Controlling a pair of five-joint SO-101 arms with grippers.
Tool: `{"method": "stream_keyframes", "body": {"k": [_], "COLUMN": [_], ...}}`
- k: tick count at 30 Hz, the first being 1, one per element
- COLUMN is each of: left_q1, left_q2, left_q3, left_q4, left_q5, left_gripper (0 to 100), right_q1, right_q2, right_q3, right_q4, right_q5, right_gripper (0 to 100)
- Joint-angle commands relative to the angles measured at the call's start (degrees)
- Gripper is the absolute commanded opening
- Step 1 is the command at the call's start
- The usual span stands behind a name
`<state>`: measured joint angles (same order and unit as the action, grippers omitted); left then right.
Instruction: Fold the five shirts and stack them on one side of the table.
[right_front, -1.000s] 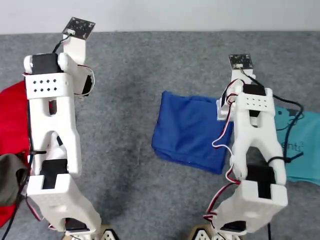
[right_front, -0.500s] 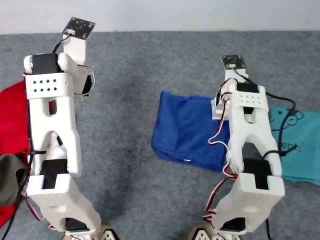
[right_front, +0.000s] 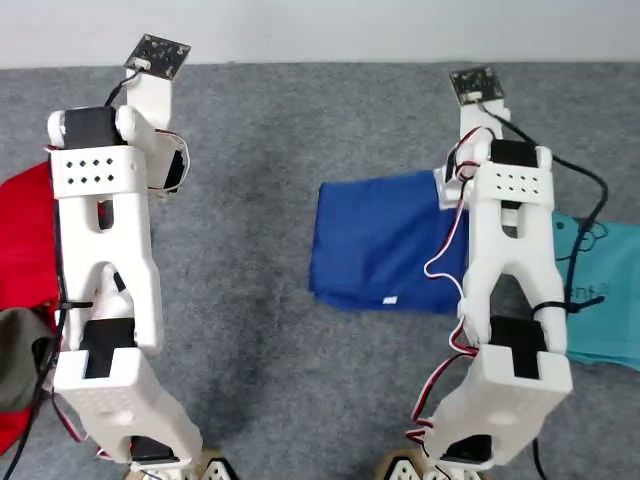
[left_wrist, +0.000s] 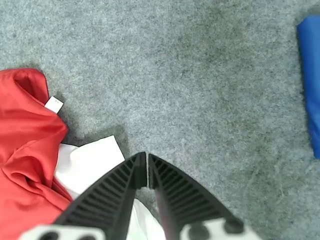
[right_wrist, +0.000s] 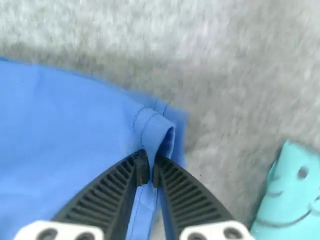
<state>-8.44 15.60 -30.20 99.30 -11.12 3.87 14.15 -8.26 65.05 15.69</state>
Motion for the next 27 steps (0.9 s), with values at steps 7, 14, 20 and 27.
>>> {"method": "stream_keyframes", "body": {"k": [7, 14, 20, 27], "left_q1": [0.00, -0.09, 0.09, 0.00], "left_q2": [-3.08, -3.16, -3.16, -3.16], "left_q3": [-1.54, 0.84, 0.84, 0.84], "left_q4": [0.97, 0.97, 0.79, 0.79], "left_q5": [-0.79, -0.79, -0.79, -0.79], "left_gripper": [1, 1, 1, 1], "right_q1": [0.66, 0.48, 0.04, -3.47], "right_q2": [6.73, 7.43, 6.73, 9.80], "right_q3": [-3.16, -7.47, -16.88, -19.16], "right_q4": [-9.45, 0.04, 14.90, 23.60], "right_q5": [3.78, 1.49, -10.20, -19.52], "right_gripper": [0.9, 12.2, 27.3, 30.5]}}
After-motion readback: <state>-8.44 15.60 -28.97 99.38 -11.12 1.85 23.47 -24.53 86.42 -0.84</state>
